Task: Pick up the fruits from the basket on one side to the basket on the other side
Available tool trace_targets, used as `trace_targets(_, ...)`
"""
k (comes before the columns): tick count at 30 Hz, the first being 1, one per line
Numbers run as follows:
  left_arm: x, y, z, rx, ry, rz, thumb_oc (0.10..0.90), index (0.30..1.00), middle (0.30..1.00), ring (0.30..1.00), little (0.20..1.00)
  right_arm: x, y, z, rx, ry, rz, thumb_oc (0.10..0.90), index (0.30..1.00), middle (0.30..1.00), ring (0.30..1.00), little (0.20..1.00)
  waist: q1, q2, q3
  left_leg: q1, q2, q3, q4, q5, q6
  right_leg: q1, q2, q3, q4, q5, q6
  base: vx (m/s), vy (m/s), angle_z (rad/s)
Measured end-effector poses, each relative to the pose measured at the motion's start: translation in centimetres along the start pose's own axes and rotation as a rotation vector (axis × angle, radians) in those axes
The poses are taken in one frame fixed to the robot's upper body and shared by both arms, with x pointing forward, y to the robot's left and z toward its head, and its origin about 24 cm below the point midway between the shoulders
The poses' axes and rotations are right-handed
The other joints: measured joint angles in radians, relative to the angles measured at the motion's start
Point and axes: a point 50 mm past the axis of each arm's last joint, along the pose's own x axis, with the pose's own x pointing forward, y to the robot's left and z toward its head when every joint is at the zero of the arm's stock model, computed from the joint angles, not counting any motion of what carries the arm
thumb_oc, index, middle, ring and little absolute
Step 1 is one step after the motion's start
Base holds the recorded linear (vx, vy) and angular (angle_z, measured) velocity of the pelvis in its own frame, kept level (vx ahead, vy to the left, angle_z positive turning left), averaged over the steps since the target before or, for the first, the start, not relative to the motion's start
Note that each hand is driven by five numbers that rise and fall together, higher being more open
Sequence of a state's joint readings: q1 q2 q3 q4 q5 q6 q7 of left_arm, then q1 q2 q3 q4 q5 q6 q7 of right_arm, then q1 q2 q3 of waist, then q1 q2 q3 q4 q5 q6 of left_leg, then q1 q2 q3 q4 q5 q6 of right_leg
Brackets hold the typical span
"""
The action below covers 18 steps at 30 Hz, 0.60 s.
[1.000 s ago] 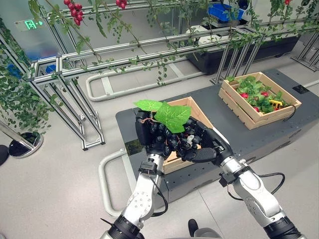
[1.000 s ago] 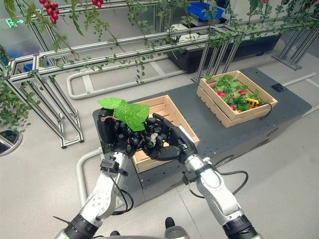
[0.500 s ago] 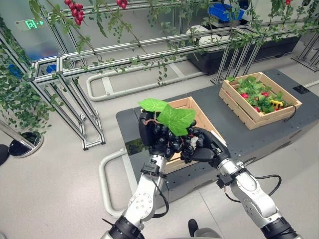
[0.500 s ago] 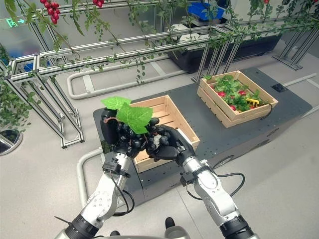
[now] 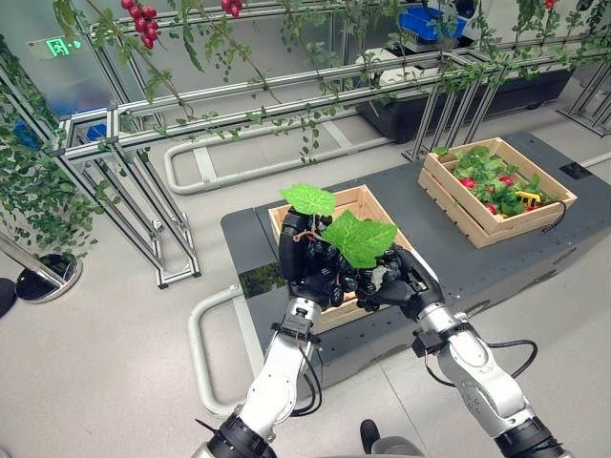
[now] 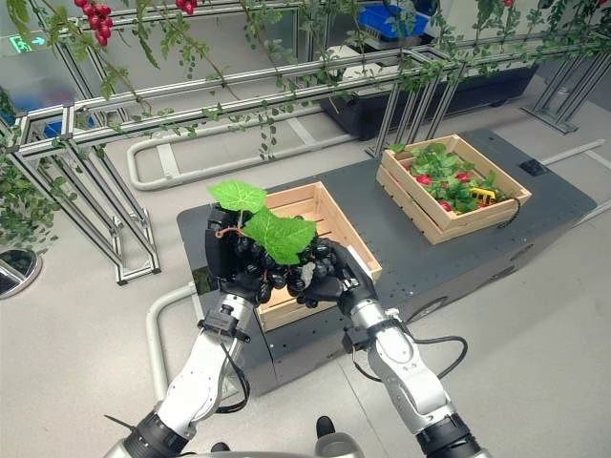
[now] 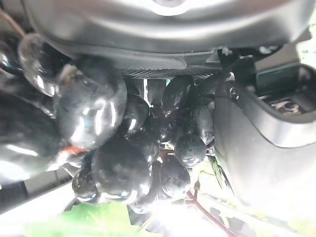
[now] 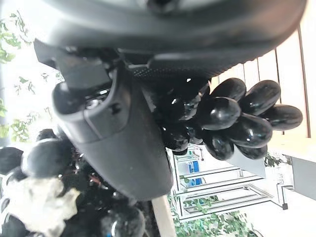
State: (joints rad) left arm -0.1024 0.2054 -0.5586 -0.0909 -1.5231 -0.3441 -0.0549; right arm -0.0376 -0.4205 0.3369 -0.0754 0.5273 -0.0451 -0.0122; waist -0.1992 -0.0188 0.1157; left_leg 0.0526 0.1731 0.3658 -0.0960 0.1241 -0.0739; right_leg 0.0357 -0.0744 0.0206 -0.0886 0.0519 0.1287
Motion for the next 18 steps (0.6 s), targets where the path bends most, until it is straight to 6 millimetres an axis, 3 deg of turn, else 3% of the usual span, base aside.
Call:
trace_targets(8,-1.1,1.3,3.9,0.219,-0.126,0.069,0.8,0.9,0.9,0.9,0.9,-1.4,-1.6,-0.8,0.046,0.026,-0.104,0.4,0.3,0.3,0.3,0.3,0.023,0.001,0.0,0.0,-0.003,-0.072,0.006,-0.011,-0.012,-0.011,0.003,0.018,0.0,0.002,0.002,-0.05,0.007,-0.09)
trace_targets(13,-2.2,1.9,6.7,0.398,-0.256,0.161,0.8,0.9,0.9,0.9,0.9,-1.7,-2.2,-0.7,0.085,0.015,-0.147,0.4,0.3,0.3,0.3,0.3,0.085,0.006,-0.003,0.012,-0.069,-0.319,0.006,-0.071,-0.004,-0.047,-0.015,0.113,0.001,0.027,0.025,-0.07,0.141,-0.57)
trace_targets(15,-2.5,2.0,7.6,0.462,-0.3,0.201,0.8,0.9,0.9,0.9,0.9,-1.6,-2.1,-0.6,0.098,0.004,-0.15,0.4,0.3,0.3,0.3,0.3,0.126,-0.004,-0.001,0.026,-0.137,-0.45,0.016,-0.113,0.029,-0.074,-0.027,0.159,0.024,0.036,0.032,-0.13,0.193,-1.05)
trace_targets(16,-2.9,2.2,8.6,0.51,-0.343,0.238,0.8,0.9,0.9,0.9,0.9,-1.4,-1.9,-0.5,0.134,-0.006,-0.146,0.4,0.3,0.3,0.3,0.3,0.173,-0.01,0.0,0.034,-0.169,-0.465,0.017,-0.125,0.057,-0.095,-0.035,0.17,0.027,0.053,0.037,-0.17,0.219,-1.31)
trace_targets(18,-3.1,2.3,9.9,0.561,-0.398,0.281,0.8,0.9,0.9,0.9,0.9,-1.4,-1.9,-0.5,0.164,-0.019,-0.158,0.4,0.3,0.3,0.3,0.3,0.161,-0.019,-0.002,0.042,-0.188,-0.442,0.017,-0.123,0.065,-0.089,-0.056,0.151,0.019,0.055,0.035,-0.19,0.263,-0.54)
